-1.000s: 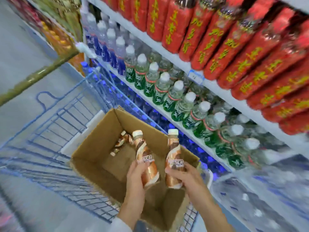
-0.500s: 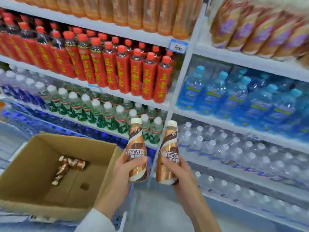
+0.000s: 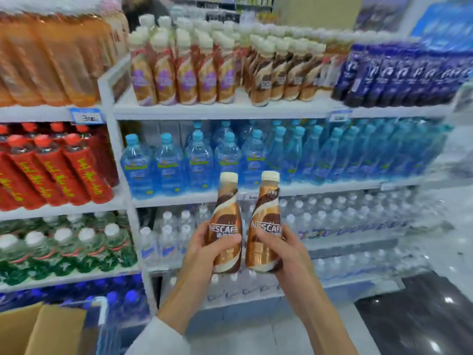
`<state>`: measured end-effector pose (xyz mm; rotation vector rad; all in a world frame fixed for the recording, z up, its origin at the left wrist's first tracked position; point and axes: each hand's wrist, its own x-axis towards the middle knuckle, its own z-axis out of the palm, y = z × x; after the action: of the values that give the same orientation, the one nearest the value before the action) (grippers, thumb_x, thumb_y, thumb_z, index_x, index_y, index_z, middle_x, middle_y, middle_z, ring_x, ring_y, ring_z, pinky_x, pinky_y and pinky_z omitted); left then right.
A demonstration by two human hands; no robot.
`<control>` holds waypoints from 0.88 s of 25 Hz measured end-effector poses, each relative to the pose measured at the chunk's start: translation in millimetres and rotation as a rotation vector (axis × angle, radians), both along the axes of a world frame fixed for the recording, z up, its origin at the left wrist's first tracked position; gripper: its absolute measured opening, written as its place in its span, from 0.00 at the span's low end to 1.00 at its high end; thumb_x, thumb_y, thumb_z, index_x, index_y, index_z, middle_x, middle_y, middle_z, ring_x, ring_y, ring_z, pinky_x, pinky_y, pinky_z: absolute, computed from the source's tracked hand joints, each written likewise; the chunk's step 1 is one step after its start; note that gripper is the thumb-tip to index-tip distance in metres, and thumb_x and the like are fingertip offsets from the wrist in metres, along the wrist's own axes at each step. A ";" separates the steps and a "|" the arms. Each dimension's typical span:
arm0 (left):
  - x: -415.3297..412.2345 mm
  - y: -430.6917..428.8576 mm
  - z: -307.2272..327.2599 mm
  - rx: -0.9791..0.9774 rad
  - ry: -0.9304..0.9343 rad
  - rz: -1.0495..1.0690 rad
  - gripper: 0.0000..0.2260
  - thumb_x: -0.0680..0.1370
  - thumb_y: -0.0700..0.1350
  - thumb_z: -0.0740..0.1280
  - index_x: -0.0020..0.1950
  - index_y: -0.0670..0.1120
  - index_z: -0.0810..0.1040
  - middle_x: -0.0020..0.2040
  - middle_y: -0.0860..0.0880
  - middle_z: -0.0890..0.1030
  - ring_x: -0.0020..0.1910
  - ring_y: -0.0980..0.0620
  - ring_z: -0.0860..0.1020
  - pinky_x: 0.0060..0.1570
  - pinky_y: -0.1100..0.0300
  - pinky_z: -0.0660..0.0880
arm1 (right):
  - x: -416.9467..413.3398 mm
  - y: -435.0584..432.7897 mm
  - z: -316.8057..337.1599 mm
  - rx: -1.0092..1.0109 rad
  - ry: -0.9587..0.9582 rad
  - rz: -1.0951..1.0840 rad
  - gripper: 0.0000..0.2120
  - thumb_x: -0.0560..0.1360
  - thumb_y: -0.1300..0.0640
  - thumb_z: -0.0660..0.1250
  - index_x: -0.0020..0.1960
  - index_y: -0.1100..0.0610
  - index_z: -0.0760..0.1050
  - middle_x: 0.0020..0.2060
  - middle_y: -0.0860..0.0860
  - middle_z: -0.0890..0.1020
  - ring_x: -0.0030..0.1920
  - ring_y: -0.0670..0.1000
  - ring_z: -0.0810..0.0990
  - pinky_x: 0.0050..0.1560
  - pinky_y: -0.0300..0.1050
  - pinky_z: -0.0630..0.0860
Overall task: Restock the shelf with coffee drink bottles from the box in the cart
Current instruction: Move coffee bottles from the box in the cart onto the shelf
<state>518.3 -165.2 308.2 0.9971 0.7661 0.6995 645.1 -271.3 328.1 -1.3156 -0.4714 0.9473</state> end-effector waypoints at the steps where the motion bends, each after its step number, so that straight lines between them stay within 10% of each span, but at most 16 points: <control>1: 17.6 1.0 4.4 0.021 -0.009 -0.027 0.26 0.60 0.48 0.80 0.57 0.50 0.82 0.51 0.44 0.86 0.48 0.42 0.85 0.48 0.45 0.81 | 14.4 -1.8 4.6 0.017 -0.008 -0.020 0.22 0.68 0.51 0.76 0.60 0.55 0.80 0.54 0.57 0.86 0.55 0.59 0.85 0.60 0.60 0.79; 22: 279.1 162.1 80.5 0.444 0.015 0.017 0.19 0.65 0.50 0.80 0.55 0.54 0.84 0.49 0.51 0.87 0.50 0.51 0.85 0.53 0.51 0.80 | 288.7 168.1 62.1 0.120 -0.170 -0.055 0.16 0.68 0.54 0.79 0.54 0.55 0.84 0.49 0.56 0.87 0.51 0.56 0.86 0.53 0.52 0.80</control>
<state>797.4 -3.2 388.7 1.3990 0.6451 0.8996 933.9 -103.2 390.2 -1.2987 -0.6103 0.7535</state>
